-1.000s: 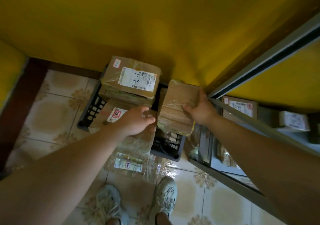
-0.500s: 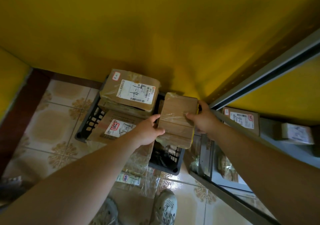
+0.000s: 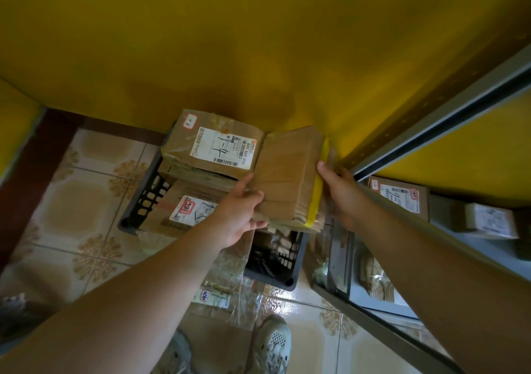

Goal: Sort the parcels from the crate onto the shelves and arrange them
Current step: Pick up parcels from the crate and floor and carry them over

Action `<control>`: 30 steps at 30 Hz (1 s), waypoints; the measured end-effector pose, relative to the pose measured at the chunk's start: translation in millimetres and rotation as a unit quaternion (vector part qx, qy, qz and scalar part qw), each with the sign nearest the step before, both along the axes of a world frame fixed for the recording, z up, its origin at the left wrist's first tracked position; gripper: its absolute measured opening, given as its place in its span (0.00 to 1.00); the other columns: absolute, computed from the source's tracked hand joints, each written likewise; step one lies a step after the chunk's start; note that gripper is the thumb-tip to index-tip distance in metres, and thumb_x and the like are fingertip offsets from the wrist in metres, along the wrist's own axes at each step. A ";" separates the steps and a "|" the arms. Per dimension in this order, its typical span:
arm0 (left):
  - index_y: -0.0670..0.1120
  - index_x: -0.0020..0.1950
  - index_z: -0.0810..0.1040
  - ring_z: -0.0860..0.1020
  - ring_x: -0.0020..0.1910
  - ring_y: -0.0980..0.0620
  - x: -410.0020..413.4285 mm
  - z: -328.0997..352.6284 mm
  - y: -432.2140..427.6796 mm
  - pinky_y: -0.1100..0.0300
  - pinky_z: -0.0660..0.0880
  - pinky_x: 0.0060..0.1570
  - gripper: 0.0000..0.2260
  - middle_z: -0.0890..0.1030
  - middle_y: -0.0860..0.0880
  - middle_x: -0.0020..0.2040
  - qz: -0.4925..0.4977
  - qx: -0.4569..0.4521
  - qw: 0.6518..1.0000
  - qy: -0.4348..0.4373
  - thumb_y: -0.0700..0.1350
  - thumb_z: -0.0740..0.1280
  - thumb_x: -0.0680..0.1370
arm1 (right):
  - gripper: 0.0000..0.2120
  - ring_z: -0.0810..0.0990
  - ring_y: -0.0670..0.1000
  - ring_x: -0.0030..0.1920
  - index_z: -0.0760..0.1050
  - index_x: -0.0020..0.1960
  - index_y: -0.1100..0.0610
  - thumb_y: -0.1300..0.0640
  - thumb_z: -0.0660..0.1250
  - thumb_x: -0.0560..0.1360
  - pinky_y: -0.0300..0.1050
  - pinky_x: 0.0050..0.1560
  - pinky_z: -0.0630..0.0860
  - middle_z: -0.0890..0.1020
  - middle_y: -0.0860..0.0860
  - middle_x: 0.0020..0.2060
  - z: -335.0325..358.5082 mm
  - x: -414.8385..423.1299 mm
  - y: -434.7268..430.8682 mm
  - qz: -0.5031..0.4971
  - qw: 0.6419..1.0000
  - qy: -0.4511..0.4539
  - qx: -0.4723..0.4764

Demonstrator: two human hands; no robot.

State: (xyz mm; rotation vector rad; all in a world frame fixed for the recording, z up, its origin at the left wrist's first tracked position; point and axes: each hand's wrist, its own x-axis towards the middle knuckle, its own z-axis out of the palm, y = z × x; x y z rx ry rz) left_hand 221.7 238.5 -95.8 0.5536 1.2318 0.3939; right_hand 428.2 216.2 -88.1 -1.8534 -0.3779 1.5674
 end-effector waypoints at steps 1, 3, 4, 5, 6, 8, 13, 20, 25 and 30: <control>0.59 0.74 0.64 0.75 0.60 0.39 1.9 3.9 1.3 0.46 0.78 0.46 0.25 0.72 0.43 0.66 0.002 -0.009 1.000 -0.014 0.39 0.61 0.81 | 0.54 0.78 0.56 0.64 0.63 0.76 0.49 0.29 0.76 0.56 0.60 0.62 0.76 0.76 0.52 0.68 5.1 -0.9 0.0 -0.006 0.998 0.059 0.008; 0.58 0.75 0.63 0.75 0.61 0.39 5.2 9.5 5.1 0.47 0.77 0.45 0.25 0.72 0.43 0.67 0.003 -0.012 1.000 -0.028 0.39 0.60 0.81 | 0.41 0.82 0.56 0.59 0.69 0.72 0.51 0.35 0.71 0.63 0.55 0.54 0.79 0.81 0.54 0.61 11.4 -5.1 1.6 -0.021 0.992 0.119 0.034; 0.58 0.75 0.63 0.75 0.61 0.38 5.9 11.7 7.8 0.47 0.77 0.45 0.25 0.71 0.44 0.68 0.003 -0.005 1.000 -0.028 0.39 0.60 0.81 | 0.41 0.82 0.56 0.59 0.69 0.73 0.51 0.36 0.72 0.64 0.55 0.53 0.80 0.82 0.54 0.61 12.6 -7.2 2.9 -0.026 0.991 0.118 0.050; 0.58 0.75 0.62 0.75 0.61 0.39 5.5 14.0 10.2 0.47 0.78 0.47 0.25 0.71 0.45 0.68 0.000 0.009 1.000 -0.020 0.38 0.60 0.81 | 0.44 0.82 0.56 0.59 0.67 0.74 0.51 0.36 0.74 0.63 0.56 0.55 0.80 0.81 0.53 0.62 10.2 -8.2 5.0 -0.031 0.991 0.111 0.072; 0.57 0.75 0.62 0.75 0.61 0.39 3.8 15.6 12.4 0.47 0.79 0.49 0.26 0.71 0.46 0.66 -0.006 0.027 1.000 -0.003 0.38 0.61 0.81 | 0.48 0.81 0.55 0.60 0.64 0.76 0.50 0.35 0.77 0.62 0.57 0.57 0.80 0.80 0.52 0.64 11.0 -11.0 7.6 -0.037 0.990 0.093 0.096; 0.56 0.75 0.63 0.78 0.55 0.43 -1.1 17.1 14.9 0.49 0.80 0.49 0.25 0.73 0.47 0.65 -0.016 0.071 0.997 0.036 0.39 0.62 0.81 | 0.48 0.78 0.53 0.63 0.57 0.79 0.47 0.40 0.78 0.66 0.58 0.62 0.77 0.75 0.50 0.69 14.2 -16.8 13.7 -0.046 0.992 0.022 0.118; 0.51 0.72 0.67 0.80 0.48 0.51 -8.4 19.9 17.4 0.61 0.80 0.35 0.23 0.75 0.51 0.56 0.015 0.157 0.984 0.084 0.39 0.66 0.79 | 0.50 0.74 0.49 0.64 0.49 0.80 0.42 0.39 0.76 0.68 0.50 0.64 0.74 0.71 0.44 0.67 18.8 -33.2 21.6 0.071 0.982 -0.097 0.144; 0.49 0.72 0.69 0.76 0.60 0.52 -21.0 23.2 22.7 0.60 0.71 0.56 0.18 0.76 0.50 0.65 -0.168 0.234 0.938 0.194 0.47 0.62 0.82 | 0.50 0.73 0.55 0.63 0.47 0.80 0.43 0.52 0.76 0.70 0.54 0.59 0.76 0.70 0.48 0.67 11.7 -17.7 25.8 0.004 0.981 -0.166 0.096; 0.47 0.61 0.74 0.74 0.36 0.58 -16.9 8.6 15.7 0.68 0.72 0.31 0.09 0.75 0.49 0.54 -0.244 0.246 0.905 0.245 0.47 0.62 0.82 | 0.52 0.72 0.61 0.66 0.46 0.77 0.32 0.48 0.76 0.66 0.62 0.60 0.77 0.67 0.52 0.72 2.2 -5.9 13.1 0.021 0.966 -0.256 0.037; 0.45 0.70 0.71 0.76 0.62 0.49 -12.4 -12.3 9.3 0.61 0.70 0.56 0.18 0.76 0.46 0.67 -0.299 0.230 0.887 0.264 0.49 0.63 0.81 | 0.49 0.73 0.61 0.65 0.49 0.77 0.33 0.45 0.74 0.66 0.59 0.58 0.77 0.68 0.53 0.71 -5.3 10.5 -0.2 -0.026 0.958 -0.286 0.008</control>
